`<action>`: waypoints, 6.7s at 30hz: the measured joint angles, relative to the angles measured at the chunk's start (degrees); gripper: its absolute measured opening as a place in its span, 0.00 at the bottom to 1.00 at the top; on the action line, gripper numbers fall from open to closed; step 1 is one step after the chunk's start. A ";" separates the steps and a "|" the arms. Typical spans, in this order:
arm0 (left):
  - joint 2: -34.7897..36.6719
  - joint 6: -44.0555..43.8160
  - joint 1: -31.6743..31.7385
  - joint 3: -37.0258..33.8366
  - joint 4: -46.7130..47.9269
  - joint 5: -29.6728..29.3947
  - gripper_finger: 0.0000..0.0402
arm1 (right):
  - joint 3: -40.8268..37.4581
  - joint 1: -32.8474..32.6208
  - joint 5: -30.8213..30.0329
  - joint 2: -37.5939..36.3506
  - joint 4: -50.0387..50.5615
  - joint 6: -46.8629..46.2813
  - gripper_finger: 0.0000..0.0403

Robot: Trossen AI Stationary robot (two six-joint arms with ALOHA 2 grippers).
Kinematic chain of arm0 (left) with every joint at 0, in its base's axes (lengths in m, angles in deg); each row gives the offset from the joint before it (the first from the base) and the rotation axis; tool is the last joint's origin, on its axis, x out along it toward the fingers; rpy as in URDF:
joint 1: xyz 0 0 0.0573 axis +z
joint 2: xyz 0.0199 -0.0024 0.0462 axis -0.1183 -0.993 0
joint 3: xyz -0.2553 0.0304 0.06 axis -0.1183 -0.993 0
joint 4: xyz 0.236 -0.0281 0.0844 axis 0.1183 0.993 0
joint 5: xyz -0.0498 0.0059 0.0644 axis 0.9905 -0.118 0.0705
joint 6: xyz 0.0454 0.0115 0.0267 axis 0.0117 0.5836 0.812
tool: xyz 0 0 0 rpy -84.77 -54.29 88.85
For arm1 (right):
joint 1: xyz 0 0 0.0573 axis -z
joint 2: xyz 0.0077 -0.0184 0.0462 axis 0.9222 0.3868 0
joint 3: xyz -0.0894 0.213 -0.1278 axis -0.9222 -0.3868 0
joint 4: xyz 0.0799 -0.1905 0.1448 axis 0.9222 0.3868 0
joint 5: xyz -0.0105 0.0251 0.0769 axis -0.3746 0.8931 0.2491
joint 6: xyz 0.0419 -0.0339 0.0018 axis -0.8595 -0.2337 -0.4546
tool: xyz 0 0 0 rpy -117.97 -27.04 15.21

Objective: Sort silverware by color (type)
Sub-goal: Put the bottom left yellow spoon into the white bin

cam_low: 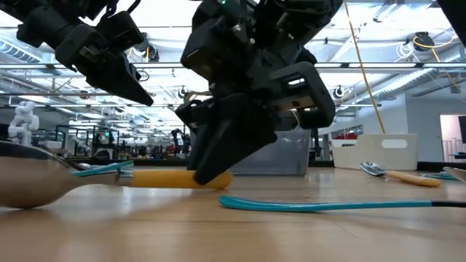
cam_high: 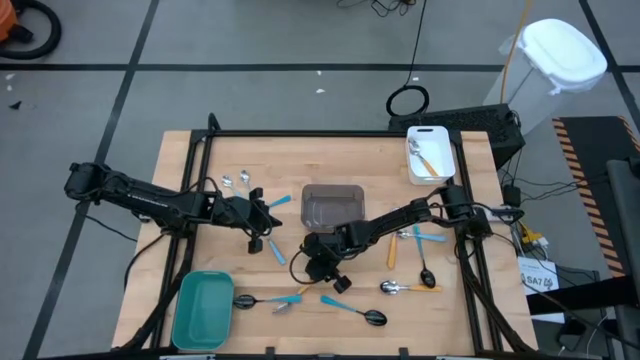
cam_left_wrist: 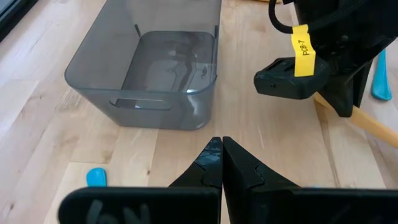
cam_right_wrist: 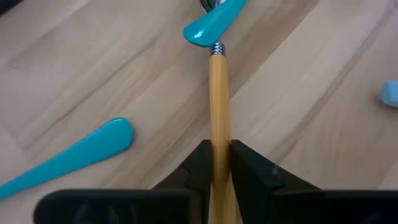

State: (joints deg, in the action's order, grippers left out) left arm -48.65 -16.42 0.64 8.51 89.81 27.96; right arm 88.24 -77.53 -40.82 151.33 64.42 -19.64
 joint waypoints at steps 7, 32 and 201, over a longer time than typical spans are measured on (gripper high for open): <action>0.00 -0.02 0.00 0.00 -0.02 0.00 0.00 | -0.16 -0.02 0.01 -0.96 3.66 1.21 0.11; 0.00 -0.02 0.00 0.00 -6.10 0.00 0.00 | -0.48 -0.37 -13.87 -13.44 21.11 -1.31 0.04; -27.85 22.22 -8.01 14.88 -55.47 -11.83 0.11 | -31.45 -5.46 -49.16 -41.74 -27.50 -15.92 0.36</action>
State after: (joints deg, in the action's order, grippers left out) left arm -76.49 5.81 -7.37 23.40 34.34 16.13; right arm 56.79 -82.99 -89.98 109.59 36.92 -35.55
